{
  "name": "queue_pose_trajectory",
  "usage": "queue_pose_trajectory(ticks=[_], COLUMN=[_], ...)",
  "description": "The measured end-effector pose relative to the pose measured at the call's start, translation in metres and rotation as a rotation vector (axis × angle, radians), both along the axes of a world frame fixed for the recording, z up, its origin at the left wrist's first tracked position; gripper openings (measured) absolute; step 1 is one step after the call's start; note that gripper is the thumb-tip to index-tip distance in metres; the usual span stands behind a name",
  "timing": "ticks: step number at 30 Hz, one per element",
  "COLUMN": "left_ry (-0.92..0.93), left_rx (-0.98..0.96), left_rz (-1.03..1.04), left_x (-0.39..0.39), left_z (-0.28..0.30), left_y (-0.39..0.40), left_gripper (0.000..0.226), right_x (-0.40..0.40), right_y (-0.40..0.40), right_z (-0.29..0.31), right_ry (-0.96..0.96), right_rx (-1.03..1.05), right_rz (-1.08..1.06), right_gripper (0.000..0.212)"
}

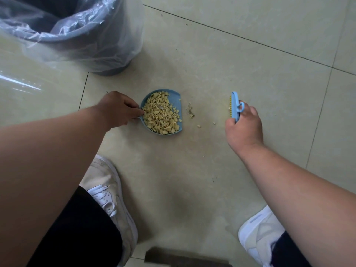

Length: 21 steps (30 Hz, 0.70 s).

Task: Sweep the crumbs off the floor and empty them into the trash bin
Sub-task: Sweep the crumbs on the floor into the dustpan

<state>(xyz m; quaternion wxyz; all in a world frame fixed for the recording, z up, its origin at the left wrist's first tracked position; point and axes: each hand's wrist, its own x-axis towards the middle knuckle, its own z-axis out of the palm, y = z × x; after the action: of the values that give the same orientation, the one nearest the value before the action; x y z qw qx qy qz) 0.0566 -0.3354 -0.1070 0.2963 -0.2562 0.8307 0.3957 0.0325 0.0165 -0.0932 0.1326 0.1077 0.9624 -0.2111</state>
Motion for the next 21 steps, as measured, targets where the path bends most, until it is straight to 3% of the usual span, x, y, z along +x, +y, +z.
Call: queue_pose_trajectory(ticks=[16, 19, 21], left_ry=[-0.016, -0.023, -0.025], left_rx=[-0.065, -0.035, -0.007], left_rz=[-0.124, -0.060, -0.026], left_x=[-0.003, -0.003, -0.004], left_z=[-0.001, -0.002, 0.000], left_y=[0.018, 0.020, 0.021], left_gripper=[0.010, 0.009, 0.009], right_x=[0.032, 0.027, 0.022], right_y=[-0.090, -0.090, -0.082], right_z=[-0.006, -0.002, 0.001], right_ry=[-0.134, -0.125, -0.074], right_rx=[-0.281, -0.285, -0.281], right_rz=[0.231, 0.220, 0.218], right_gripper=[0.060, 0.050, 0.025])
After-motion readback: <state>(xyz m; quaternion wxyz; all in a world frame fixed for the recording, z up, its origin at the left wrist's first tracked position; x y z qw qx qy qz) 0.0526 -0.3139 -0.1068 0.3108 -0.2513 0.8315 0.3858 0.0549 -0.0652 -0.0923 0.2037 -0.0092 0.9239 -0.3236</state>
